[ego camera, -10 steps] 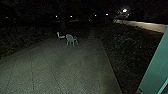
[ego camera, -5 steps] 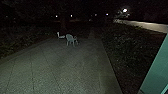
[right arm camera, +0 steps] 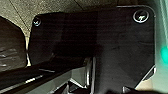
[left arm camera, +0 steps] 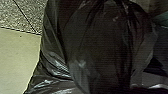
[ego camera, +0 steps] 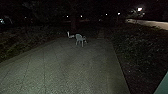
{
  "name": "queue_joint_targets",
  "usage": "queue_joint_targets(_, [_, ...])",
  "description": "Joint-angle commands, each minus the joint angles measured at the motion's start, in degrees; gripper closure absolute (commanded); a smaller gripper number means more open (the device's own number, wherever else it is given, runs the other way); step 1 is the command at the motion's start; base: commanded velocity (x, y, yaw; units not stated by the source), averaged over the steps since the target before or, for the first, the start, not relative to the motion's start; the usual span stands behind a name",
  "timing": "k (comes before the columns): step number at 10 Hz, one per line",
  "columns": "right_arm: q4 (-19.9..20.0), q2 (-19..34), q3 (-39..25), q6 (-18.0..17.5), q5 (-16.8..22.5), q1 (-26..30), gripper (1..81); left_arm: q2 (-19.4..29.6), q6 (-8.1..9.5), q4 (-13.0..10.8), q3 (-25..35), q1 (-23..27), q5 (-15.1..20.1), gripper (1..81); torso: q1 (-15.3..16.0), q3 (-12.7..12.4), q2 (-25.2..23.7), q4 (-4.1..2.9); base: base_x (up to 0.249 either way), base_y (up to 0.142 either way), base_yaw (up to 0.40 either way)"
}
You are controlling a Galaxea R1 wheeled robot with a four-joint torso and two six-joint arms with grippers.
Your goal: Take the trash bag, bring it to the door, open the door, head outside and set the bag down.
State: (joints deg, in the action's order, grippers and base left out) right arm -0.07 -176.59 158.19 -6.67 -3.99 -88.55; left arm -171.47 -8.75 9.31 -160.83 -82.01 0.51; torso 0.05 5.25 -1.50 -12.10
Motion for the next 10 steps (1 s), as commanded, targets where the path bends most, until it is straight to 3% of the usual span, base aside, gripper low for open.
queue_joint_targets(1, [-0.4, -0.4, -0.4, 0.1, 3.3, 2.1, 1.0, 3.3, 0.23, 2.0, 4.6, 5.8, 3.4, 81.1, 0.0, 0.0, 0.0, 0.18, 0.000, 0.000, 0.000])
queue_joint_targets(2, [-0.4, -0.4, -0.3, 0.2, 3.3, 2.1, 1.0, 5.5, 0.32, 2.9, 8.7, 7.2, 3.8, 81.1, 0.0, 0.0, 0.0, -0.54, 0.000, 0.000, 0.000])
queue_joint_targets(4, [-0.4, -0.3, -0.3, 0.1, 3.3, 2.1, 1.0, 9.4, 0.32, 4.2, 14.2, 10.1, 4.1, 81.1, 0.0, 0.0, 0.0, -0.59, 0.000, 0.000, 0.000])
queue_joint_targets(9, [-0.5, -0.2, -0.4, 0.3, 3.3, 2.1, 1.0, 20.2, 0.32, 12.3, 23.6, 23.6, 13.4, 81.1, -0.1, 8.6, 0.0, -0.59, 0.000, 0.000, 0.000])
queue_joint_targets(10, [-0.5, -0.2, -0.4, 0.3, 3.3, 2.1, 1.0, 21.3, 0.32, 13.8, 24.0, 26.1, 15.5, 81.1, 0.0, 10.8, 0.0, -2.07, 0.000, 0.000, 0.000])
